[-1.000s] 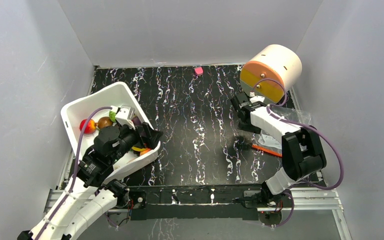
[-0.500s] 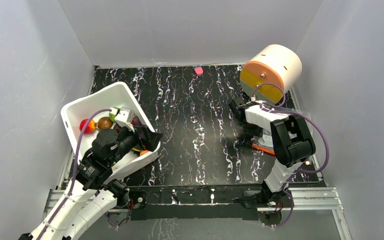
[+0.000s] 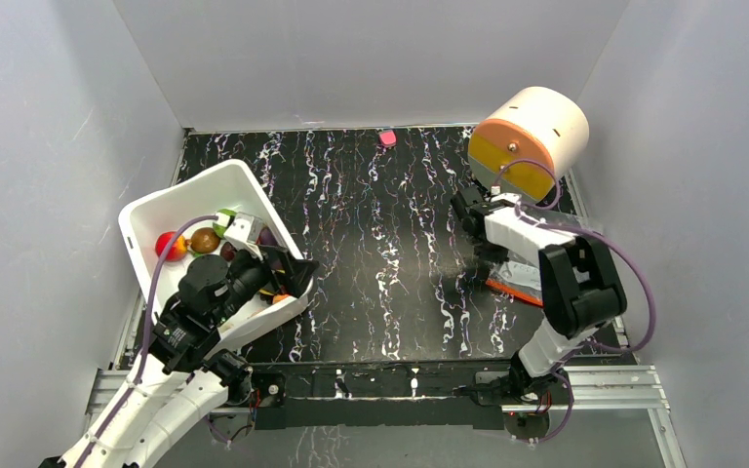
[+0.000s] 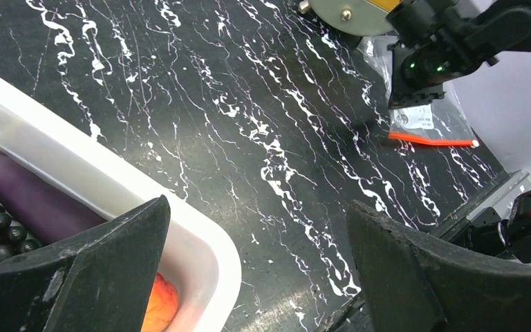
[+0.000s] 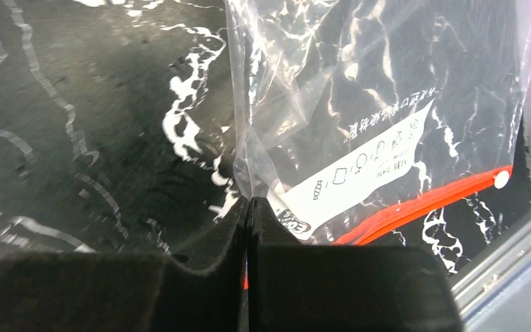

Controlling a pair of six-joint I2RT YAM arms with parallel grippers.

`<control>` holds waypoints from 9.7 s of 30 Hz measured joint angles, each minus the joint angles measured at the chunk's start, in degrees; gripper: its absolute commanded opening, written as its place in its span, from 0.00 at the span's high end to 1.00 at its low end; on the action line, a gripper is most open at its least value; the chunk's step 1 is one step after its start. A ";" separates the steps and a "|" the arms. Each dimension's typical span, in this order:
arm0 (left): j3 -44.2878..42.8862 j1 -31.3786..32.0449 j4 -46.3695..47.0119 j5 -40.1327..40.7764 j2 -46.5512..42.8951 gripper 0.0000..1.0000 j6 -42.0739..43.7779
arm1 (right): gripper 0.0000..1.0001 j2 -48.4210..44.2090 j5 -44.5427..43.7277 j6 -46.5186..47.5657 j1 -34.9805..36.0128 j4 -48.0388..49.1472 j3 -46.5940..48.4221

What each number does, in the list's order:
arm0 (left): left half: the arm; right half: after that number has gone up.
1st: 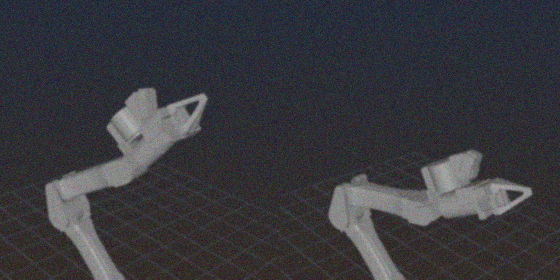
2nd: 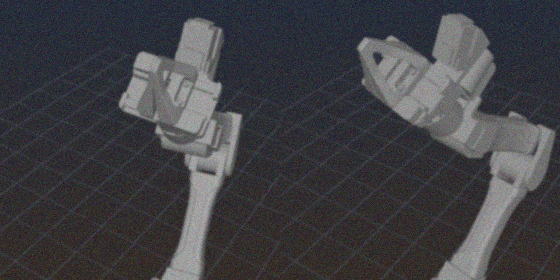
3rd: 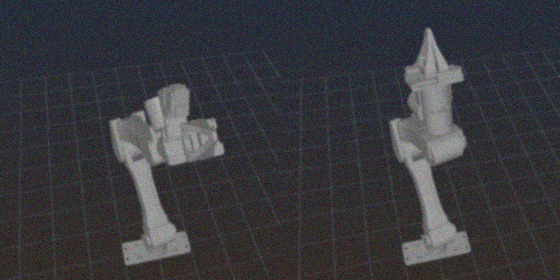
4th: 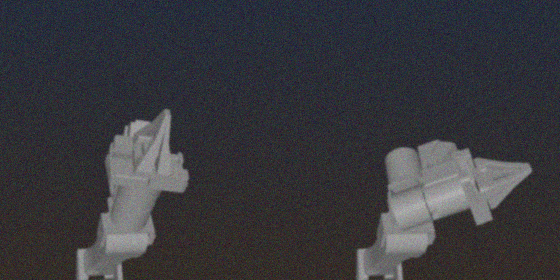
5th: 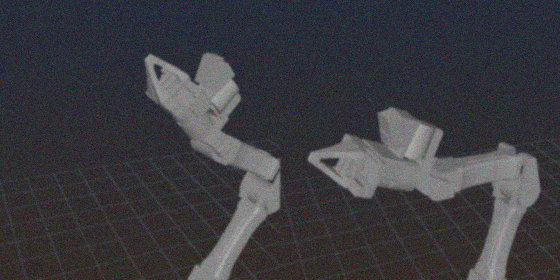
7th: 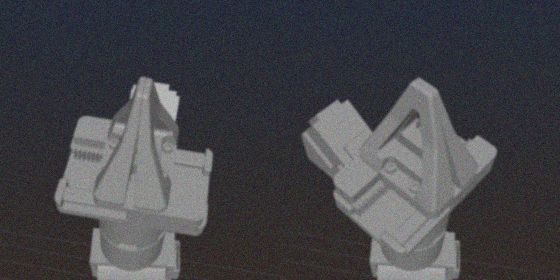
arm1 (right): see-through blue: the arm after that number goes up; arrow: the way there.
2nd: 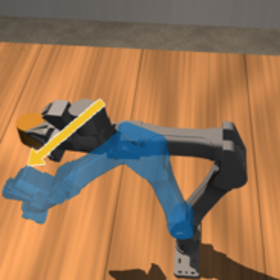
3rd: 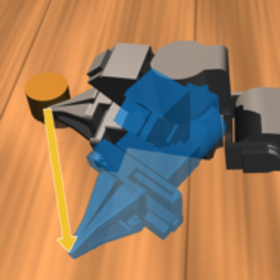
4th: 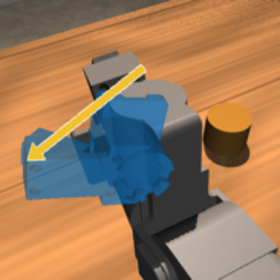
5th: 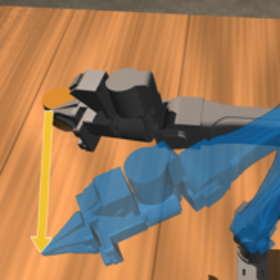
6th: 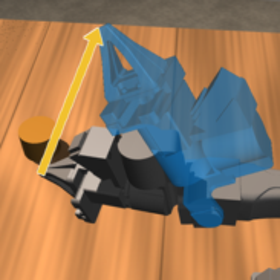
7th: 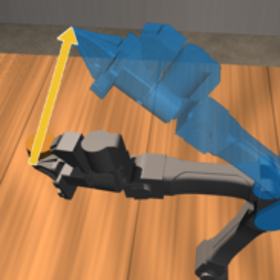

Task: Place the food in the zip-top bag and seal the zipper
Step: Pick up the zipper food storage bag at the center of the board, then open the zipper of the food storage bag.

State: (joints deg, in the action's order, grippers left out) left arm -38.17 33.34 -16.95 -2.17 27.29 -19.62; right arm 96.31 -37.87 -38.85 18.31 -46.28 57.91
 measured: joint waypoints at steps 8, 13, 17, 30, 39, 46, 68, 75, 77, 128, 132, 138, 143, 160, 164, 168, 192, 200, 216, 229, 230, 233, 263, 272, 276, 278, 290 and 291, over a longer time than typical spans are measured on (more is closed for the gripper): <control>2.25 0.00 3.02 -4.20 0.22 0.04 1.73 | 1.00 -13.75 16.04 2.19 0.00 3.02 -1.75; 0.85 0.00 4.09 -7.21 5.09 0.09 3.17 | 1.00 -19.91 29.68 1.46 0.09 5.31 -1.84; -0.94 0.00 5.42 -10.51 11.13 0.14 3.45 | 1.00 -24.00 39.15 -1.16 1.20 6.80 -1.84; -0.94 0.07 17.73 -16.83 19.02 0.18 -2.49 | 1.00 -32.57 57.00 -14.88 3.10 15.61 -1.77; -0.42 0.94 24.50 -19.15 26.16 0.16 -4.90 | 1.00 -33.88 59.98 -29.05 6.58 30.08 -3.17; -0.48 1.75 25.68 -21.07 29.14 0.16 -5.53 | 1.00 -32.59 60.04 -33.03 8.94 33.66 -1.05; -0.52 4.76 33.22 -24.39 34.03 0.81 -5.79 | 1.00 -31.45 56.83 -37.55 14.16 37.20 -0.57; -0.52 4.90 34.47 -24.06 32.59 1.00 -5.81 | 1.00 -30.80 56.83 -37.53 14.34 37.44 -0.72; -0.52 4.92 34.53 -23.98 32.30 1.00 -5.70 | 1.00 -30.80 56.83 -37.53 14.34 37.48 -0.81; 5.38 6.32 43.39 -20.52 27.58 1.00 -9.70 | 0.43 -40.11 50.64 -7.52 15.04 28.98 -2.56; 5.22 6.32 42.36 -19.58 28.48 1.00 -13.11 | 0.38 -43.74 51.60 0.35 15.15 27.96 -3.82; 4.76 6.32 41.31 -18.56 29.33 1.00 -17.59 | 0.42 -44.68 52.24 6.67 15.78 26.51 -7.39; 2.80 6.32 38.53 -17.25 29.46 1.00 -20.02 | 0.44 -44.44 51.10 9.05 18.34 26.25 -9.05; 0.00 6.32 31.50 -13.33 29.64 1.00 -25.31 | 0.51 -37.09 35.01 13.40 35.26 27.93 -9.03; -0.55 6.32 31.43 -13.35 29.64 1.00 -26.08 | 0.54 -35.95 32.79 13.84 36.37 28.65 -9.03; -0.57 6.32 31.45 -13.35 29.64 1.00 -26.75 | 0.72 -35.15 31.74 14.38 36.46 29.79 -9.03; -1.57 6.32 26.91 -13.75 27.23 0.50 -24.68 | 1.00 -37.33 34.88 8.85 36.72 37.70 -10.99; 0.92 6.32 33.24 -17.38 22.18 0.66 -25.24 | 1.00 -38.56 42.23 3.56 36.72 42.69 -12.85; 2.60 6.32 38.25 -20.39 21.05 1.00 -25.92 | 0.74 -38.56 42.88 1.42 36.72 42.77 -12.83; 5.92 6.32 37.70 -20.68 20.00 0.60 -20.85 | 0.97 -39.15 41.51 3.19 36.72 41.44 -12.81; 5.90 6.32 37.05 -21.00 19.85 0.59 -19.85 | 0.96 -39.30 41.79 3.30 36.72 41.46 -12.83; 5.25 6.32 35.28 -22.69 19.80 0.57 -17.42 | 0.94 -39.45 42.97 3.78 36.72 41.72 -12.83; 3.28 6.49 36.26 -24.74 19.89 1.00 -15.50 | 0.98 -43.76 43.32 5.97 36.72 37.29 -12.70; 3.26 6.47 34.07 -23.96 20.39 1.00 -14.71 | 1.00 -43.87 42.16 5.77 36.74 36.33 -12.70; 3.26 6.49 33.44 -24.24 20.26 1.00 -13.46 | 1.00 -44.87 41.09 5.55 36.83 35.47 -12.70; 3.26 6.49 32.76 -24.33 19.93 1.00 -12.81 | 1.00 -45.79 40.00 5.29 36.83 35.10 -12.70; 3.28 6.49 30.62 -26.82 18.14 1.00 -11.91 | 1.00 -50.14 34.27 2.89 36.81 35.67 -12.72; 3.28 6.49 30.62 -26.97 18.14 1.00 -11.93 | 1.00 -50.05 34.12 2.75 36.81 35.67 -12.72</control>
State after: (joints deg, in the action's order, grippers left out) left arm -34.89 39.83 13.67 -29.15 45.43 -31.55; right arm 46.26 -3.75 -36.10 55.11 -10.61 45.19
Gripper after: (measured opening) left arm 0.007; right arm 0.008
